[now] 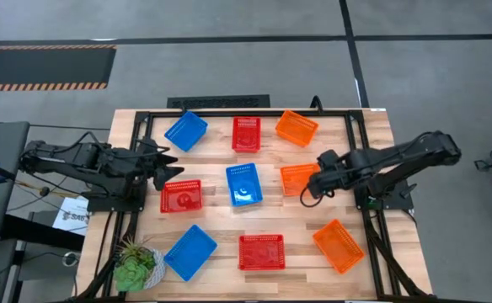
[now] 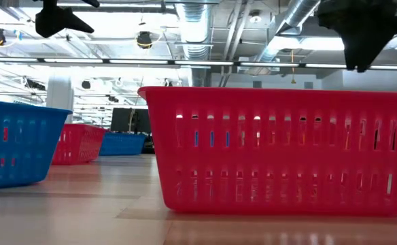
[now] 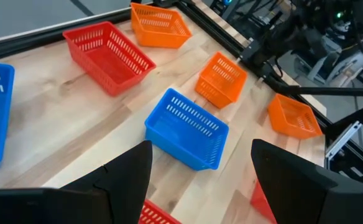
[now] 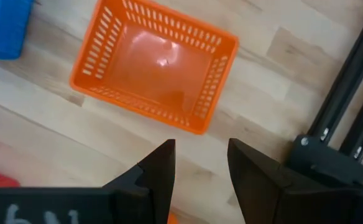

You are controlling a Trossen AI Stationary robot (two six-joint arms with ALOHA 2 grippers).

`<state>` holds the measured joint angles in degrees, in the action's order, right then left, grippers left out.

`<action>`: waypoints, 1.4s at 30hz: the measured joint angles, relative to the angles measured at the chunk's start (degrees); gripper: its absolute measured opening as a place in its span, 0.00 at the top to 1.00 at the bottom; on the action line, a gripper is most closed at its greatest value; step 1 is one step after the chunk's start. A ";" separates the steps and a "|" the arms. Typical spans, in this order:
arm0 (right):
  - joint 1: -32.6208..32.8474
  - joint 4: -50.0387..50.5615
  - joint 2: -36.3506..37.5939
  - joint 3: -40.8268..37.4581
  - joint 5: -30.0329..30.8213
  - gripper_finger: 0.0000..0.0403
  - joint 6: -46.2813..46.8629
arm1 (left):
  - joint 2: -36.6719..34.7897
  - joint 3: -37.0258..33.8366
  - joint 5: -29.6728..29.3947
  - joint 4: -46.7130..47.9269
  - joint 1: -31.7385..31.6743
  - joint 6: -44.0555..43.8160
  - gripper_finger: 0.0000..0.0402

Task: Stack baskets by color
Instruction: Stack the middle orange bin into the bottom orange bin

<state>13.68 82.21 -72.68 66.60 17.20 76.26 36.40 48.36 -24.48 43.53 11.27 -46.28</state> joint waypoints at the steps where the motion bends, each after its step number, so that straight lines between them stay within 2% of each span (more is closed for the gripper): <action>1: 0.55 -0.39 -0.26 -0.56 -0.34 0.57 1.06 | 0.00 0.00 -0.02 0.03 0.00 0.02 0.35; 4: 1.61 -1.16 -0.92 -1.90 -1.06 0.57 3.44 | -0.02 0.00 -0.02 0.07 0.00 0.14 0.35; 12: 2.13 -3.78 -1.27 -2.46 0.65 0.56 2.89 | 0.26 0.00 -1.32 -0.17 0.02 2.09 0.35; 22: 2.46 -0.55 -4.24 -2.50 4.34 0.39 4.50 | 1.75 0.00 -2.67 -0.44 0.00 1.62 0.35; 25: -0.43 -1.83 -4.65 -5.41 4.55 0.38 3.30 | 2.25 -0.02 -3.64 -0.44 0.00 2.03 0.35; 33: -11.30 -12.95 -1.36 -16.65 3.33 0.39 -2.97 | 3.62 -0.02 -3.56 -0.57 0.00 2.25 0.35; 39: -18.65 -23.83 -1.30 -22.42 -0.99 0.39 -10.70 | 4.25 -0.02 -2.79 -0.47 0.00 2.27 0.35; 42: -21.48 -25.69 -1.46 -23.61 -1.81 0.39 -12.78 | 4.24 -0.02 -2.81 -0.46 0.00 2.30 0.35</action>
<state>-7.80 56.52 -74.14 42.99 15.39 63.48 40.64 48.34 -27.29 43.07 11.27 -43.98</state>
